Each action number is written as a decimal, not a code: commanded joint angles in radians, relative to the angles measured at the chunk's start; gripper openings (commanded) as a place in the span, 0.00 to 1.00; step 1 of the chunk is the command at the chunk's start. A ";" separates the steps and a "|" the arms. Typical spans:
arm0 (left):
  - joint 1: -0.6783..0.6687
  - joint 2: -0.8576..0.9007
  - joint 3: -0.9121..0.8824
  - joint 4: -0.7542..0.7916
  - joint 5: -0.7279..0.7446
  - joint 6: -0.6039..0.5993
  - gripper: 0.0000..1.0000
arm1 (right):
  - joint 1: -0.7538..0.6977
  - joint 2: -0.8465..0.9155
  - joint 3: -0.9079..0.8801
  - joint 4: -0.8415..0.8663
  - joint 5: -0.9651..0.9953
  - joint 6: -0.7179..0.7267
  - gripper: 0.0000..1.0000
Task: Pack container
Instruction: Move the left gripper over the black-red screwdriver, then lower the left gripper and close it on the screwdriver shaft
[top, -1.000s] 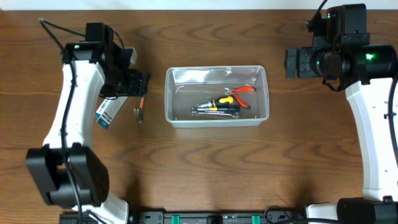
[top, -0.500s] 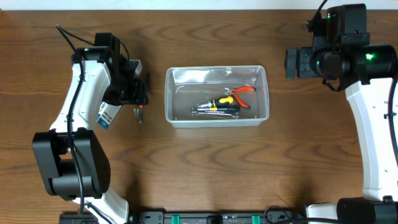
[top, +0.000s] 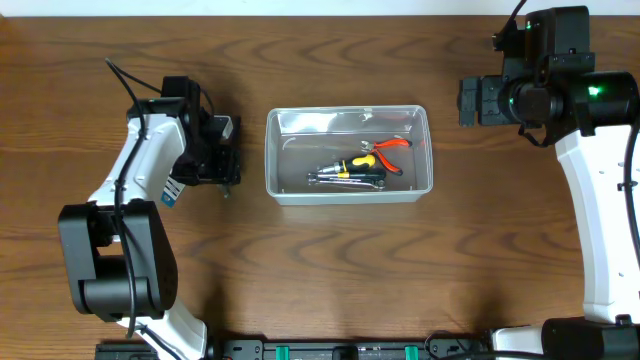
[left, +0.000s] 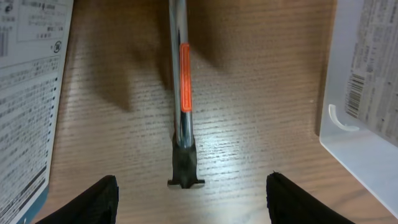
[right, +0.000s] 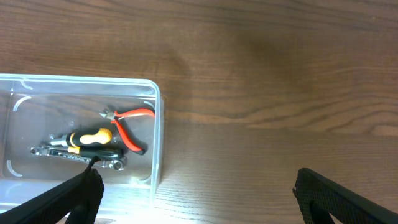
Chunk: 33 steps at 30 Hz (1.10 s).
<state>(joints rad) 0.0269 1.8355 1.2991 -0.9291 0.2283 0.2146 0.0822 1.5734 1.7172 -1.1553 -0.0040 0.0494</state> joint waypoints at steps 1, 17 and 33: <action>0.000 0.007 -0.023 0.020 -0.012 0.013 0.64 | -0.003 0.004 0.003 -0.001 0.000 0.013 0.99; -0.001 0.040 -0.065 0.102 -0.012 0.013 0.60 | -0.003 0.004 0.003 -0.001 0.000 0.013 0.99; -0.042 0.119 -0.065 0.106 -0.012 0.013 0.47 | -0.002 0.004 0.003 -0.001 0.000 0.013 0.99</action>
<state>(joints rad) -0.0124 1.9388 1.2366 -0.8234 0.2253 0.2153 0.0822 1.5734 1.7172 -1.1553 -0.0036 0.0494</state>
